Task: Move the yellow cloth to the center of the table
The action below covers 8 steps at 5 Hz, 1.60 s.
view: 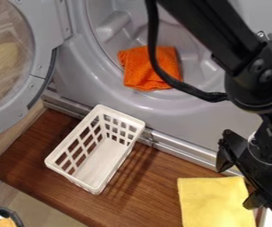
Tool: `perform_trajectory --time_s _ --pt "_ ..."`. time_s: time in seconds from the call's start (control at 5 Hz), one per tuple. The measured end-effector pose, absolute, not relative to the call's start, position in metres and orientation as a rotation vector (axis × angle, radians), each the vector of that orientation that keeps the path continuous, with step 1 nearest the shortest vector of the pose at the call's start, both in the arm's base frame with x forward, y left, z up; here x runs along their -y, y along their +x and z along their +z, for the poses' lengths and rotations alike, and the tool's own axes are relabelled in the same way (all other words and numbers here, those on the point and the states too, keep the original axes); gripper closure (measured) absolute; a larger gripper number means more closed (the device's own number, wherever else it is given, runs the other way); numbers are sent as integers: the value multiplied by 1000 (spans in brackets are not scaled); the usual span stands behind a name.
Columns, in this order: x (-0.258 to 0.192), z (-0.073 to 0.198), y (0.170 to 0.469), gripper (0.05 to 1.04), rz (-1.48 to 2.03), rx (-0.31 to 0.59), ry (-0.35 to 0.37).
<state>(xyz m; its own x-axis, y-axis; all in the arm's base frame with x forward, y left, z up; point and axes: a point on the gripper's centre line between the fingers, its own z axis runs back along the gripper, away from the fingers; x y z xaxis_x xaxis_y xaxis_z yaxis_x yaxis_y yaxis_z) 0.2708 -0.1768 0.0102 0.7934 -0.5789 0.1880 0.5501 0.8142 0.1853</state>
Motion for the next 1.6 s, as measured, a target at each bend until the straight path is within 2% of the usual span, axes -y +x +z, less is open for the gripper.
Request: perform_trajectory --time_s 0.2,0.4,1.0,1.6 --pt "175 0 267 85 -606 212 126" --pt "166 -23 262 85 -581 167 90" --pt "148 -72 270 85 -541 124 4" --pt "154 -82 273 82 -510 114 -29"
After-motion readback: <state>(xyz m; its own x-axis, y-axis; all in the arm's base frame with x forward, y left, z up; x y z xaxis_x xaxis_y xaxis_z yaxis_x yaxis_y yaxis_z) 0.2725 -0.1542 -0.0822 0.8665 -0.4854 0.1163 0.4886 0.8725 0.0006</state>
